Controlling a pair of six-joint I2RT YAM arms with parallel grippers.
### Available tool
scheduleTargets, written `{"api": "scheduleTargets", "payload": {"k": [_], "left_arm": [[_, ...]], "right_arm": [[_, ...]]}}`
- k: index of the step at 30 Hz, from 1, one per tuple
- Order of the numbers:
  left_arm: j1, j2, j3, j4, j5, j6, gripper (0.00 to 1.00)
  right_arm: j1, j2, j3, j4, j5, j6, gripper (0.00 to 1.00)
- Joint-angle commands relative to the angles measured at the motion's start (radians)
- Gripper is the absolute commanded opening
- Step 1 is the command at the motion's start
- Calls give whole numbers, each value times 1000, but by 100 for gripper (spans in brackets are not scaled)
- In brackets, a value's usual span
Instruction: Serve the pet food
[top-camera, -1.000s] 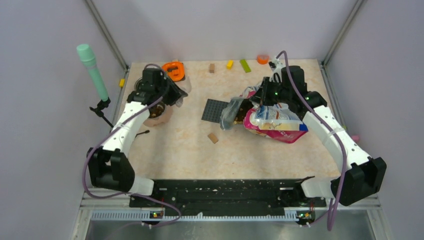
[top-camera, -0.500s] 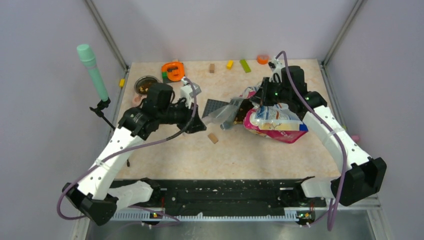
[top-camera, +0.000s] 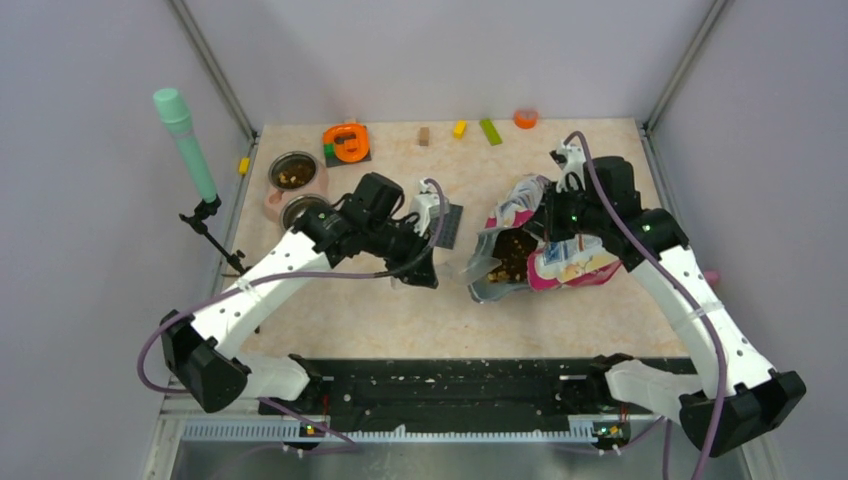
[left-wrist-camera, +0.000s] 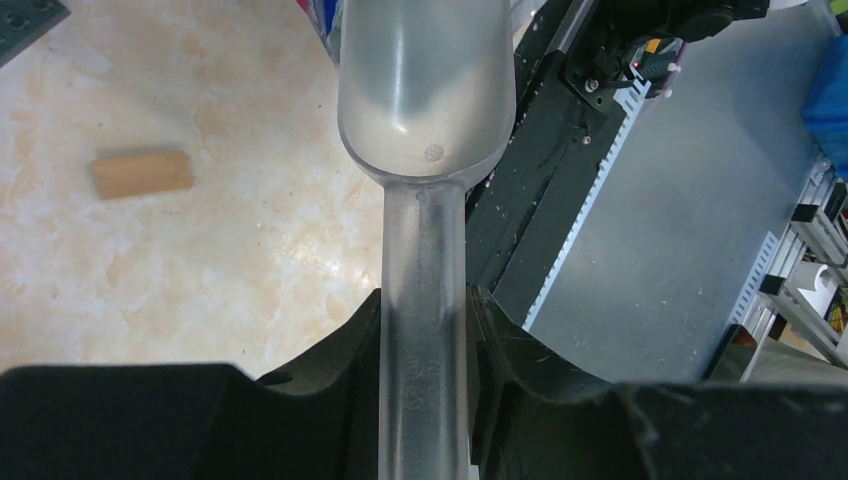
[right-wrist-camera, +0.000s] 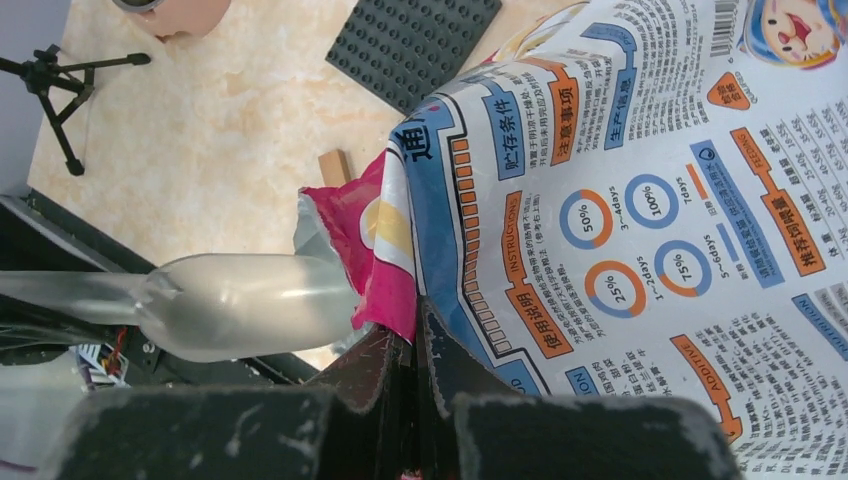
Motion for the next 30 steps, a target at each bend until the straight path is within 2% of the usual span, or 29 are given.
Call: {"api": "scheduleTargets", "payload": {"k": [1, 7, 12, 17, 22, 27, 30], "left_arm": [[-57, 84, 24, 96, 5, -22, 0], [-122, 191, 93, 99, -41, -85, 0], [-125, 274, 133, 106, -228, -202, 0], [-128, 451, 287, -37, -343, -310, 0], [-130, 484, 297, -6, -431, -355, 0], [-131, 568, 429, -173, -424, -347, 0], [-130, 599, 452, -182, -441, -357, 0]], "right_arm": [[3, -56, -34, 28, 1, 47, 0], [51, -63, -77, 120, 88, 144, 0], [78, -53, -88, 164, 122, 170, 0], [99, -45, -93, 227, 209, 209, 0], [113, -23, -110, 307, 219, 253, 0], [141, -6, -141, 343, 213, 262, 0], [154, 6, -148, 366, 217, 260, 0]]}}
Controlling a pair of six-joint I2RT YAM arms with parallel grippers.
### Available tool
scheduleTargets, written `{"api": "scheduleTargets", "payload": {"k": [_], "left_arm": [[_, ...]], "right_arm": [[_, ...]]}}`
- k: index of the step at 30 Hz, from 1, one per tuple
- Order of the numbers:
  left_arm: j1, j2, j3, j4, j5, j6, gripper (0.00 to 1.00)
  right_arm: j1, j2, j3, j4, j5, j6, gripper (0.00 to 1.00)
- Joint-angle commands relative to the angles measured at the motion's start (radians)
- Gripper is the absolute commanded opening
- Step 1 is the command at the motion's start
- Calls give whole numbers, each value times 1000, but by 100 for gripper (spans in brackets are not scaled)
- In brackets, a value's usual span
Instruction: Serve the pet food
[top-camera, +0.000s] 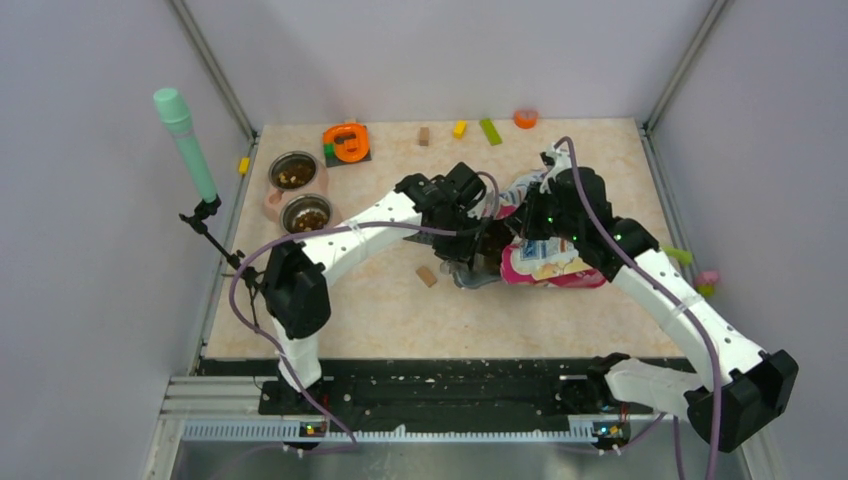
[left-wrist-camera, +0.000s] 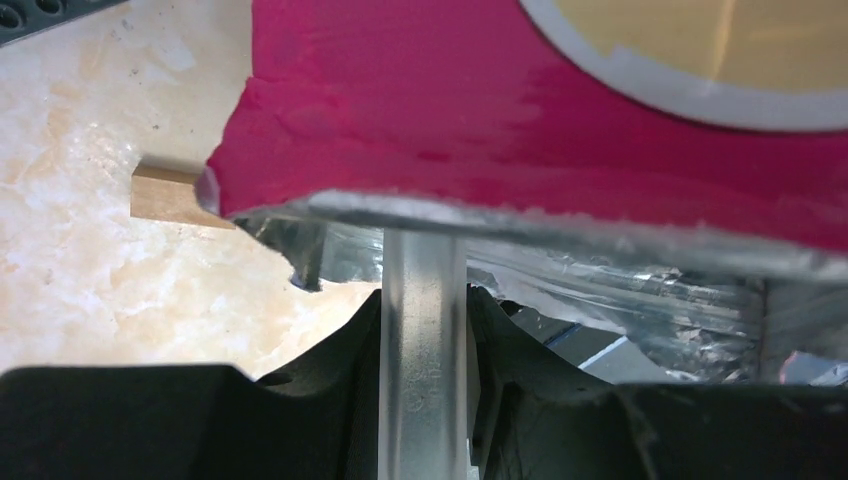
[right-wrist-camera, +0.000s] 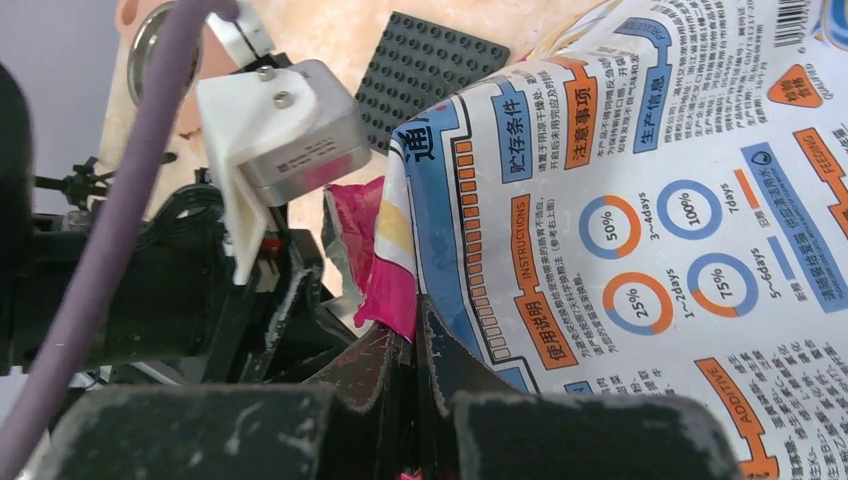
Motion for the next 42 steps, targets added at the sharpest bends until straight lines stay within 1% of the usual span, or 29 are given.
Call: {"api": "scheduleTargets", "payload": {"k": [1, 6, 10, 12, 16, 18, 23, 28, 32, 36, 42], "left_arm": [[8, 53, 70, -99, -86, -40, 0], [10, 161, 174, -149, -159, -107, 0], [10, 223, 250, -127, -190, -121, 0], [12, 255, 279, -119, -229, -130, 0], [14, 269, 251, -21, -255, -139, 0], [14, 244, 170, 93, -256, -130, 0], [13, 136, -111, 448, -261, -72, 0], [13, 27, -320, 682, -286, -4, 0], [12, -81, -511, 901, -280, 50, 0], [13, -154, -635, 1024, -264, 100, 0], [12, -240, -737, 1057, -206, 146, 0]], "right_arm": [[21, 16, -5, 135, 29, 22, 0], [23, 18, -11, 146, 43, 18, 0], [24, 14, -21, 155, 46, 26, 0], [23, 13, -23, 155, 46, 28, 0], [23, 6, -27, 153, 52, 29, 0], [24, -2, -34, 149, 52, 33, 0], [23, -18, -55, 154, 46, 46, 0], [23, -27, -56, 150, 43, 48, 0], [21, -34, -55, 143, 43, 45, 0], [15, -34, -55, 145, 40, 46, 0], [-5, -26, -43, 147, 38, 43, 0]]}}
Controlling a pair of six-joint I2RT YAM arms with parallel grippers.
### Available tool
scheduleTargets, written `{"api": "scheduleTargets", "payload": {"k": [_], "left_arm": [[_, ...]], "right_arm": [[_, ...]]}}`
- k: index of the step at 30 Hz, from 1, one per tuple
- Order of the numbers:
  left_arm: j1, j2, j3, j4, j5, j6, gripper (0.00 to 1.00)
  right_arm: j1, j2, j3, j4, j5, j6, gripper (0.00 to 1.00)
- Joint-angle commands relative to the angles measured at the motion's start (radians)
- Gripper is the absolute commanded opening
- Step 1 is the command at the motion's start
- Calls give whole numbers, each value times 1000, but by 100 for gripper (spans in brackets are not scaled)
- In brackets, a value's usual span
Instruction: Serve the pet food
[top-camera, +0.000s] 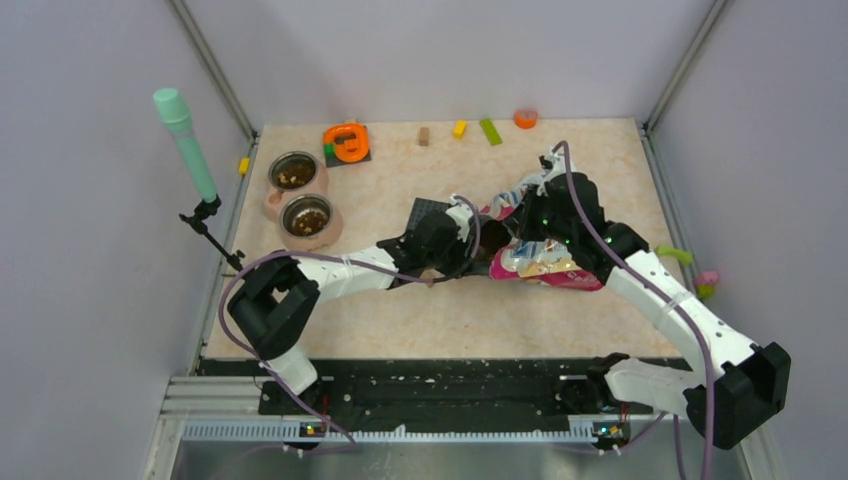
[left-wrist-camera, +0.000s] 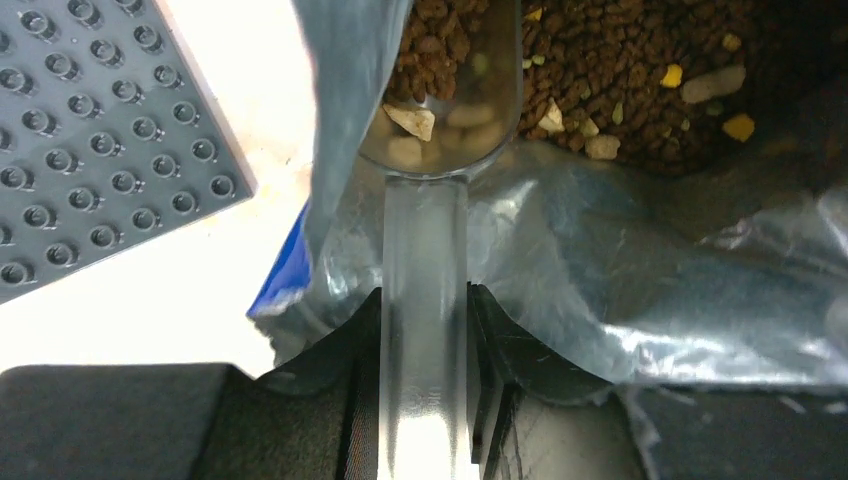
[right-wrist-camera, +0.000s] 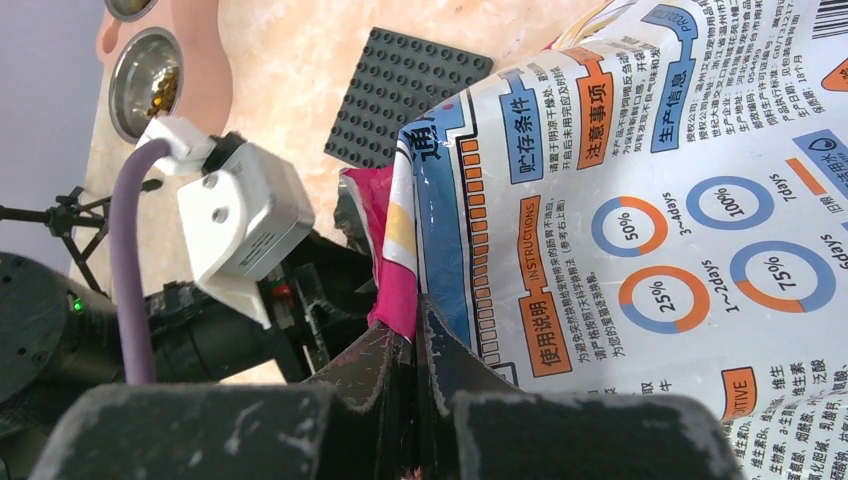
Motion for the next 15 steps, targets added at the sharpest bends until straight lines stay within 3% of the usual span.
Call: {"api": "scheduleTargets", "payload": {"k": [1, 15], "left_arm": [[17, -101, -84, 75, -41, 63, 0], [17, -360, -306, 150, 47, 171, 0]], "right_arm": [[-21, -41, 35, 38, -12, 5, 0], [-47, -13, 67, 29, -9, -19, 0]]}}
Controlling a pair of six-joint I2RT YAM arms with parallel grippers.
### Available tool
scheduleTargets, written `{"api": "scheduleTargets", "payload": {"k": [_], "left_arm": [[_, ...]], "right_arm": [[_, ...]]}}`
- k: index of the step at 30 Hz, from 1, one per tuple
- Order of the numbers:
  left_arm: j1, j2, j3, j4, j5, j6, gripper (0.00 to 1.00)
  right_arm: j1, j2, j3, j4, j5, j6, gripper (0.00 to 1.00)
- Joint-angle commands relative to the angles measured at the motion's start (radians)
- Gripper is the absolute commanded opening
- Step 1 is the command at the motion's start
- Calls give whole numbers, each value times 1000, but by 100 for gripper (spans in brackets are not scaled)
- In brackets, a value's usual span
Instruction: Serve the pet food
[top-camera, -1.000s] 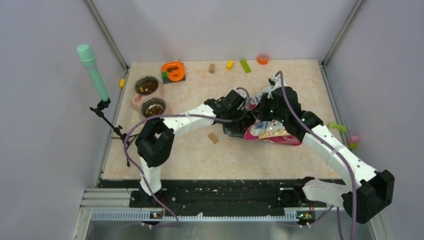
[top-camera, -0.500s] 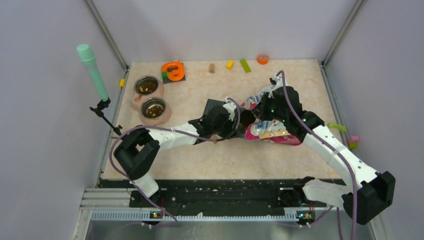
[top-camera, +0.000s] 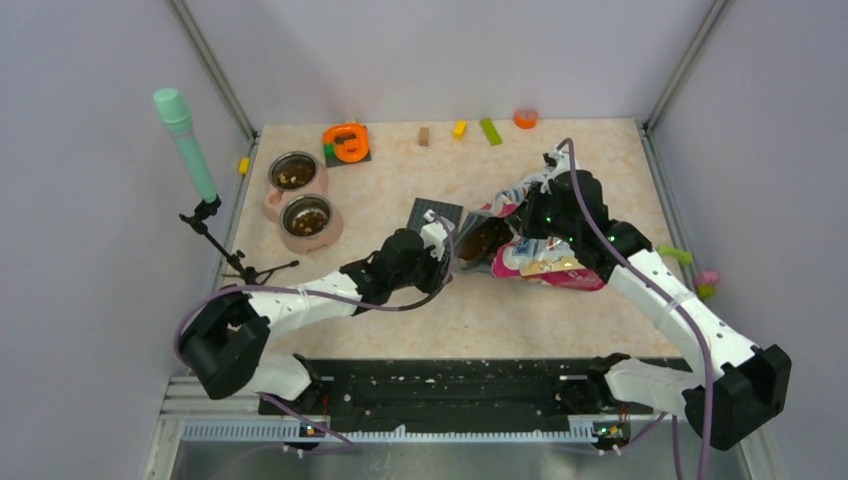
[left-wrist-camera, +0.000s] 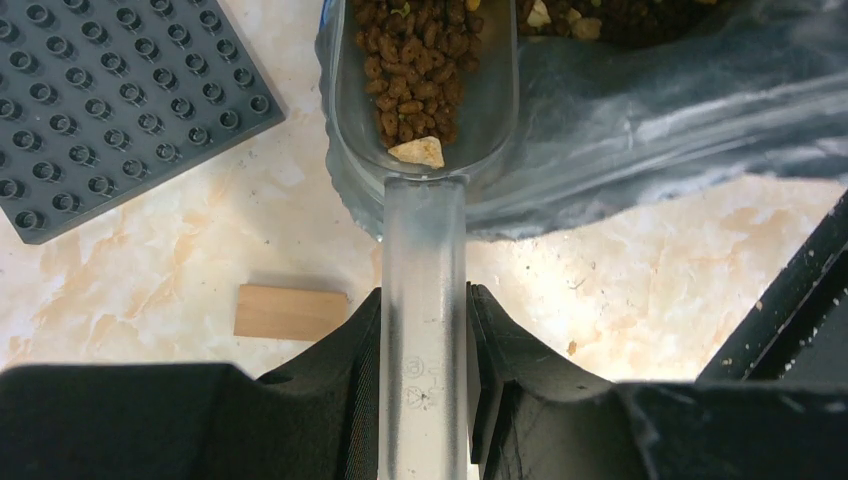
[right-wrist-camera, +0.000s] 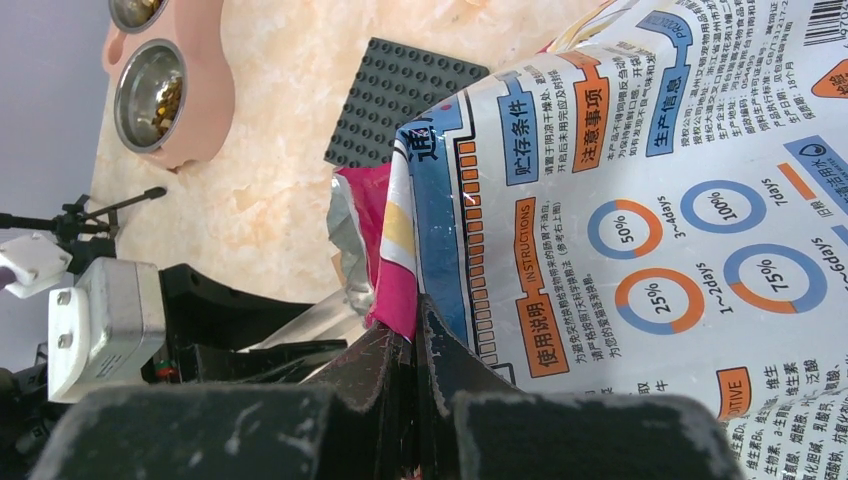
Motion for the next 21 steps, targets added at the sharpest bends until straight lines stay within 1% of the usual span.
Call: {"api": "scheduleTargets", "payload": {"k": [1, 5, 11, 14, 16, 18, 21], "left_arm": [[8, -75, -26, 61, 41, 62, 0], [7, -129, -53, 56, 78, 101, 0], [6, -224, -104, 64, 67, 150, 0], [6, -272, -129, 67, 38, 150, 0], [6, -270, -147, 114, 25, 152, 0], [6, -231, -141, 176, 20, 151, 0], [0, -179, -94, 183, 17, 142, 0]], "right_arm": [[-15, -12, 64, 29, 12, -17, 0], [-17, -6, 73, 27, 14, -23, 0], [-17, 7, 89, 22, 12, -36, 0], [-17, 15, 96, 19, 11, -45, 0], [-17, 20, 98, 23, 9, -47, 0], [-17, 31, 105, 29, 2, -47, 0], [-17, 44, 127, 27, -7, -45, 0]]}}
